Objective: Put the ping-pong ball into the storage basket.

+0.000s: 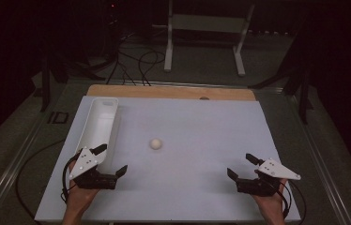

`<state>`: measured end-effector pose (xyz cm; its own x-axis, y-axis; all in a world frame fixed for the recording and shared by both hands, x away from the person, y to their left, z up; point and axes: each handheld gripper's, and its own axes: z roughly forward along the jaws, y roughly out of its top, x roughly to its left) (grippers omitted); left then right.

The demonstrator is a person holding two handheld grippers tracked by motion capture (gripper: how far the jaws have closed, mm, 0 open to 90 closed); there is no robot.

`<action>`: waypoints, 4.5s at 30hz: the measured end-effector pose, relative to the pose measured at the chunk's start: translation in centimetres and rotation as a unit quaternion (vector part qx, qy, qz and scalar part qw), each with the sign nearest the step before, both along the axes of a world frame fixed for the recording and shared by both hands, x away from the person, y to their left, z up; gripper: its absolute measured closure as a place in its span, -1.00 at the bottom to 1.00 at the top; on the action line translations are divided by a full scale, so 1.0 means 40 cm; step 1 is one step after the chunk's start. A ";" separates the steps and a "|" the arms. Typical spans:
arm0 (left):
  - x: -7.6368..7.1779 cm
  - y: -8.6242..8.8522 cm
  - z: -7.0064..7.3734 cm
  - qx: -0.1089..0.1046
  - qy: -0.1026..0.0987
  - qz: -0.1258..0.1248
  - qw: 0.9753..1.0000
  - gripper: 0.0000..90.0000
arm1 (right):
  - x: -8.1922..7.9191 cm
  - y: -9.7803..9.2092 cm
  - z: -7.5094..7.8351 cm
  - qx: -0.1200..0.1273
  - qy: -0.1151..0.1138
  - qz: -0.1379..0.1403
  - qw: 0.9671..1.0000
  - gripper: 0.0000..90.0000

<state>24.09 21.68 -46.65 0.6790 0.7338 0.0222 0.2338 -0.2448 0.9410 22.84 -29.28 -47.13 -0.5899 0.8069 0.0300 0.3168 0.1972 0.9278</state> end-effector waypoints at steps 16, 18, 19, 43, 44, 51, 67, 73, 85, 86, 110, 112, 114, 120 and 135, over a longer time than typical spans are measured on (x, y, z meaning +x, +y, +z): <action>-0.002 0.004 0.014 -0.008 0.001 0.013 1.000 -1.00 | -0.001 0.005 -0.006 0.000 -0.002 0.001 1.000 -0.82; -0.003 0.002 0.017 -0.008 0.003 0.017 1.000 -1.00 | 0.000 0.004 -0.007 0.000 -0.002 0.001 1.000 -0.82; -0.003 0.001 0.019 -0.007 0.003 0.019 1.000 -1.00 | 0.000 0.004 -0.008 0.000 -0.002 0.001 1.000 -0.82; 0.041 -0.033 0.068 0.018 0.039 0.028 0.999 -1.00 | 0.002 0.019 -0.013 -0.004 -0.002 0.008 1.000 -0.82; 0.042 -0.033 0.070 0.020 0.039 0.029 0.999 -1.00 | 0.003 0.019 -0.014 -0.005 -0.002 0.008 1.000 -0.82; 0.060 -0.044 0.082 0.024 0.044 0.027 0.998 -1.00 | 0.004 0.022 -0.015 -0.003 0.001 0.010 1.000 -0.82; 0.102 -0.080 0.092 0.045 0.065 0.025 0.997 -1.00 | 0.004 0.020 -0.012 0.002 0.003 0.005 1.000 -0.82; 0.114 -0.089 0.089 0.048 0.066 0.024 0.996 -1.00 | 0.004 0.021 -0.013 0.001 0.002 0.006 1.000 -0.82; 0.143 -0.110 0.102 0.059 0.073 0.017 0.995 -1.00 | 0.008 0.022 -0.016 0.002 0.006 0.009 1.000 -0.82; 0.144 -0.112 0.103 0.058 0.073 0.017 0.996 -1.00 | 0.008 0.022 -0.016 0.001 0.007 0.008 1.000 -0.82; 0.204 -0.159 0.105 0.086 0.096 0.003 0.992 -1.00 | 0.008 0.025 -0.018 0.002 0.012 0.009 1.000 -0.82; 0.210 -0.163 0.104 0.089 0.099 0.002 0.991 -1.00 | 0.008 0.025 -0.018 0.002 0.013 0.009 1.000 -0.82; 0.215 -0.169 0.103 0.092 0.101 0.000 0.991 -1.00 | 0.007 0.026 -0.018 0.002 0.013 0.009 1.000 -0.82; 0.227 -0.181 0.100 0.100 0.106 -0.006 0.989 -1.00 | 0.007 0.025 -0.018 0.002 0.013 0.008 1.000 -0.82; 0.255 -0.211 0.082 0.114 0.124 -0.015 0.986 -1.00 | 0.008 0.024 -0.019 0.003 0.014 0.008 1.000 -0.82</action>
<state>34.28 13.25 -43.36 0.7058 0.7083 0.0153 0.4388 -0.4540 0.7755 23.17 -28.30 -47.88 -0.6014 0.7973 0.0512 0.3401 0.1975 0.9194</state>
